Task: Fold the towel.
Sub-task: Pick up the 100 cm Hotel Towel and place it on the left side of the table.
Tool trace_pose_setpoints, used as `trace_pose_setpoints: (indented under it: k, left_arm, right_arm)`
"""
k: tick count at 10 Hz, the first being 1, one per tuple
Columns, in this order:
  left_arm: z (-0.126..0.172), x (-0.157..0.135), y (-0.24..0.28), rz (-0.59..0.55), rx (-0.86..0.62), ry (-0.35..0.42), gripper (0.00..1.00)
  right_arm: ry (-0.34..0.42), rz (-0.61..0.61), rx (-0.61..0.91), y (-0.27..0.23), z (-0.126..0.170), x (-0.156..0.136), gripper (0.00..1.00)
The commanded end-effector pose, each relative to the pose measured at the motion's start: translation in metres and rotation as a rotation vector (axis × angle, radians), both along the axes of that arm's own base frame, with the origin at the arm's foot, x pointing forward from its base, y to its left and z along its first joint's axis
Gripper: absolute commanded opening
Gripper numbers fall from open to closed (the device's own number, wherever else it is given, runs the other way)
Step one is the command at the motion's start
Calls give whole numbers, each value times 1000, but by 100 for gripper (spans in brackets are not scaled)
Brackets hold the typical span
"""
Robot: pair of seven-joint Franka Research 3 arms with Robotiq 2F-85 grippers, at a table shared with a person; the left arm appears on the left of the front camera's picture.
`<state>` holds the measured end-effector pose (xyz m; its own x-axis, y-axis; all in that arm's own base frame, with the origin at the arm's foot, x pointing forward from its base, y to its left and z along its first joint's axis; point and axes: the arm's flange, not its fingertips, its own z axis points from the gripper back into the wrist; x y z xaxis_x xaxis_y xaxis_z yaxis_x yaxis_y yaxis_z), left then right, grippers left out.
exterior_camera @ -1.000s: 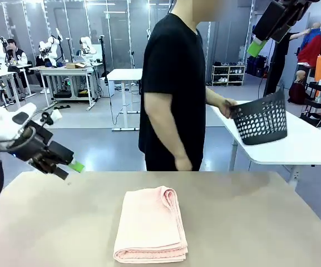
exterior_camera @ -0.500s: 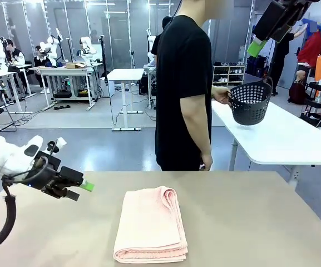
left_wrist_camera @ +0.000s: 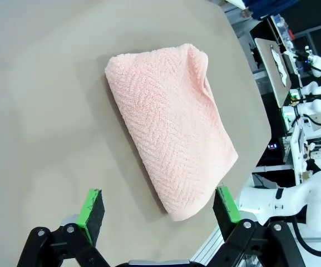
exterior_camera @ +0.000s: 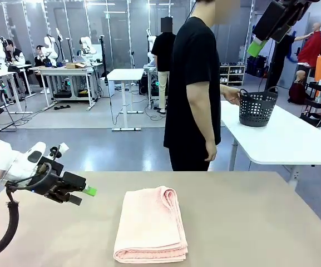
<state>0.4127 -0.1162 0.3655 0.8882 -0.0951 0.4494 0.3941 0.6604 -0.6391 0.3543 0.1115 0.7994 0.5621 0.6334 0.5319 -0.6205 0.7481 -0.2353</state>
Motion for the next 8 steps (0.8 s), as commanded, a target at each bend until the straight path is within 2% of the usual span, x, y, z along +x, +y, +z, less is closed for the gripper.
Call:
trace_pose_setpoints:
  k: [1, 4, 5, 8]
  left_arm:
    - [3, 0, 0, 0, -11, -2, 100]
    - [0, 0, 1, 3, 1, -1, 100]
    - [-7, 6, -1, -6, -95, 10, 100]
    - [-35, 6, -17, -19, -55, 94, 100]
  right_arm:
    - [0, 0, 1, -1, 0, -1, 100]
    - [0, 0, 1, -1, 0, -1, 100]
    - [0, 0, 1, -1, 0, -1, 100]
    - [0, 0, 1, -1, 0, -1, 100]
